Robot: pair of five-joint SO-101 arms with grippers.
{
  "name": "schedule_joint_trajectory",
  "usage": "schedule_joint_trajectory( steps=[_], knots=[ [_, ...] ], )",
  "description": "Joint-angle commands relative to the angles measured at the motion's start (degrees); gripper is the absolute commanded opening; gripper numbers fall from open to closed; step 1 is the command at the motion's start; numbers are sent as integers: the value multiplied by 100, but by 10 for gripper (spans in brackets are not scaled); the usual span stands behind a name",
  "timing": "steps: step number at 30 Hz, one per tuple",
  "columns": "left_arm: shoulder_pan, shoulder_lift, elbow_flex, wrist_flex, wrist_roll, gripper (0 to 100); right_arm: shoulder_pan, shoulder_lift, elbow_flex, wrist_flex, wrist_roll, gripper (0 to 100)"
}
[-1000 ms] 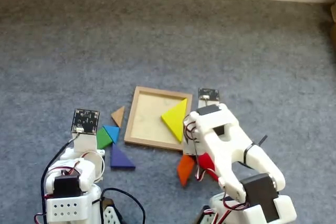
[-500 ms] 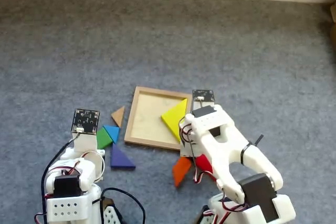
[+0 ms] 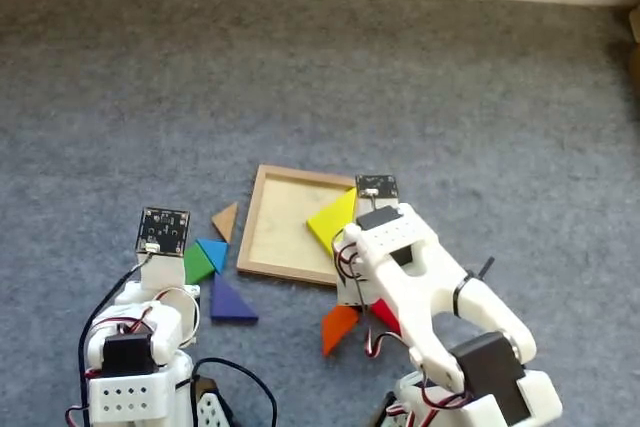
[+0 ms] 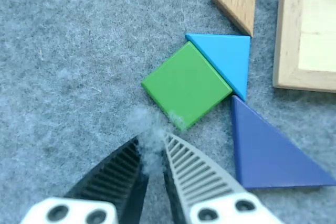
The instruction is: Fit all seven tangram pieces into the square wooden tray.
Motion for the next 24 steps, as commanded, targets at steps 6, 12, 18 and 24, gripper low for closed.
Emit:
schedule_joint_trajectory(
  steps=[6, 12, 18, 24],
  knots=[
    [-48, -154, 119, 35, 26, 5, -13, 22, 127, 75, -26, 393],
    [-48, -154, 119, 35, 26, 5, 127, 22, 119, 75, -26, 392],
    [-48, -154, 119, 35, 26, 5, 127, 22, 127, 75, -26, 365],
    [-48, -154, 119, 35, 26, 5, 127, 22, 127, 40, -26, 270]
  ],
)
